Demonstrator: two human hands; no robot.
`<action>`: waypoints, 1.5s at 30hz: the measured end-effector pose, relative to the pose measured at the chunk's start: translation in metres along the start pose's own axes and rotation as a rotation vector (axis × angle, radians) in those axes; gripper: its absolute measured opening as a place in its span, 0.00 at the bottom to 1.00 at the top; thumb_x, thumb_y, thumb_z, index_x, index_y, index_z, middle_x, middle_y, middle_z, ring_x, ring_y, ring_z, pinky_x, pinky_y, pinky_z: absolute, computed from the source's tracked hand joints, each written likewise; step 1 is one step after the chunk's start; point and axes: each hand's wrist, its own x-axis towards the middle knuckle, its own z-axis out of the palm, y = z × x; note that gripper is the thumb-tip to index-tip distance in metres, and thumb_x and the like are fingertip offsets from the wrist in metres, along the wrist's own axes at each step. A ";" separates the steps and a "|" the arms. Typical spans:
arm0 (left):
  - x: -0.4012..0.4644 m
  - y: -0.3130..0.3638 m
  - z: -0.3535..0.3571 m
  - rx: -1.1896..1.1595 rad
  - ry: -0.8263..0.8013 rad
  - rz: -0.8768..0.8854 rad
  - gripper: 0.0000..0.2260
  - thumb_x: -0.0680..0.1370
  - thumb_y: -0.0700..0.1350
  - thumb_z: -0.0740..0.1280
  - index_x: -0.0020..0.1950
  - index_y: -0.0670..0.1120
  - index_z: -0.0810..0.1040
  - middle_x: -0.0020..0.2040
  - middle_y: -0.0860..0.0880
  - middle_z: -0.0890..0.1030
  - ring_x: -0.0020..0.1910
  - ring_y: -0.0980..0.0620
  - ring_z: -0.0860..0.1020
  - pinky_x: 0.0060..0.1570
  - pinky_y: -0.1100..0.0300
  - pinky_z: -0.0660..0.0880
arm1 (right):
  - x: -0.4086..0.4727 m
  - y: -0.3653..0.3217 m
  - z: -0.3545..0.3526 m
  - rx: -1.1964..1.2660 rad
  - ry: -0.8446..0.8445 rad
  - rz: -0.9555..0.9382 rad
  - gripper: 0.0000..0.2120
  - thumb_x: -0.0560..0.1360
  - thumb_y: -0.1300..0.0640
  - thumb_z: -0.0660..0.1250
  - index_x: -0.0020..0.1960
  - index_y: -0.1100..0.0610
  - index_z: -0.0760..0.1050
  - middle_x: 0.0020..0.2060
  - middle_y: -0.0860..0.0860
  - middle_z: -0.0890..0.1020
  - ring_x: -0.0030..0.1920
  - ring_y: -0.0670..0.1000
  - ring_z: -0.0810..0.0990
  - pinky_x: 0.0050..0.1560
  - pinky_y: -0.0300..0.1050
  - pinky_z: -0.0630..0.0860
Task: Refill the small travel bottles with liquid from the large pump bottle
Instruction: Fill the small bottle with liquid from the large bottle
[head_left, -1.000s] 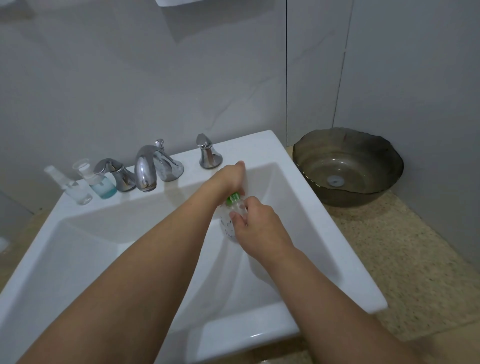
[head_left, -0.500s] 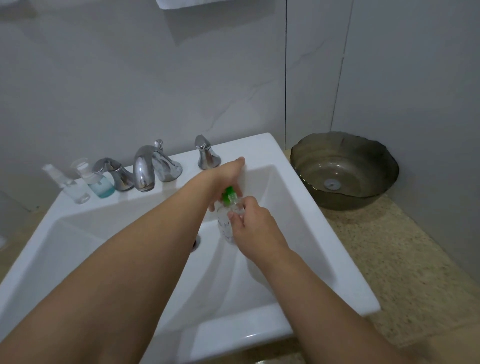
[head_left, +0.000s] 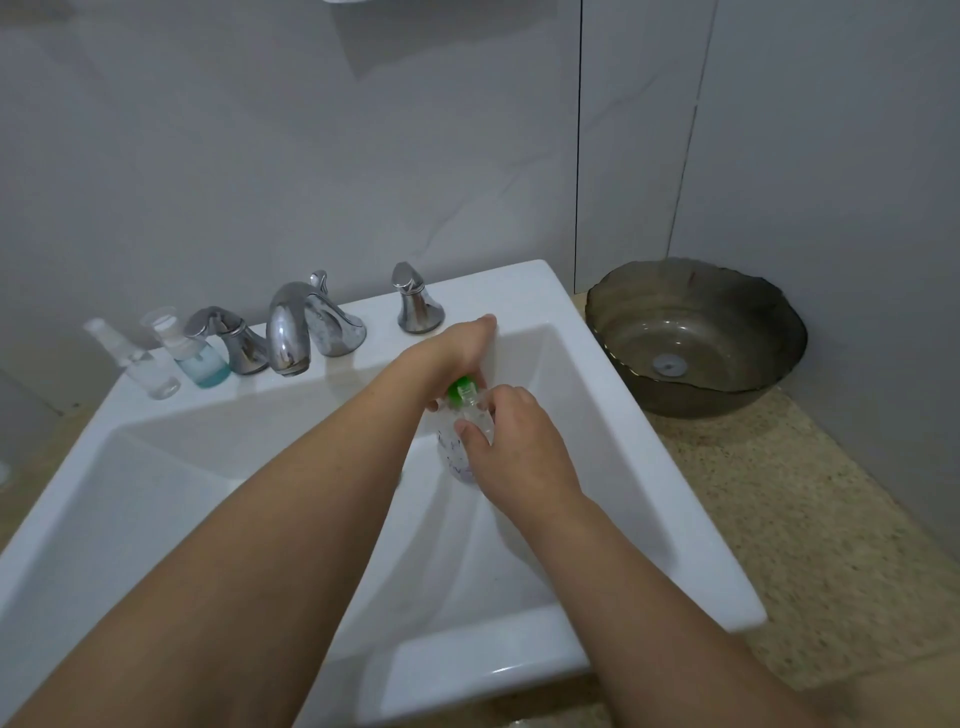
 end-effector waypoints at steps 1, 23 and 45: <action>0.001 0.000 0.003 -0.014 0.030 0.021 0.28 0.83 0.61 0.46 0.65 0.42 0.73 0.54 0.44 0.84 0.52 0.40 0.78 0.61 0.44 0.73 | 0.000 0.001 0.001 -0.019 -0.011 0.007 0.11 0.78 0.50 0.65 0.54 0.56 0.71 0.51 0.51 0.74 0.51 0.52 0.75 0.50 0.48 0.73; -0.009 0.001 -0.010 -0.078 -0.138 -0.096 0.39 0.80 0.69 0.48 0.64 0.36 0.78 0.62 0.37 0.78 0.64 0.33 0.75 0.69 0.32 0.66 | 0.003 -0.001 0.000 -0.009 -0.029 0.013 0.09 0.79 0.54 0.63 0.54 0.59 0.72 0.51 0.52 0.74 0.51 0.53 0.75 0.50 0.47 0.71; -0.007 0.000 0.008 -0.150 0.060 0.049 0.28 0.84 0.56 0.47 0.68 0.38 0.76 0.50 0.41 0.81 0.46 0.42 0.77 0.51 0.51 0.70 | 0.004 0.002 0.003 -0.035 -0.053 0.015 0.09 0.78 0.53 0.64 0.55 0.57 0.71 0.51 0.53 0.74 0.51 0.54 0.75 0.50 0.48 0.72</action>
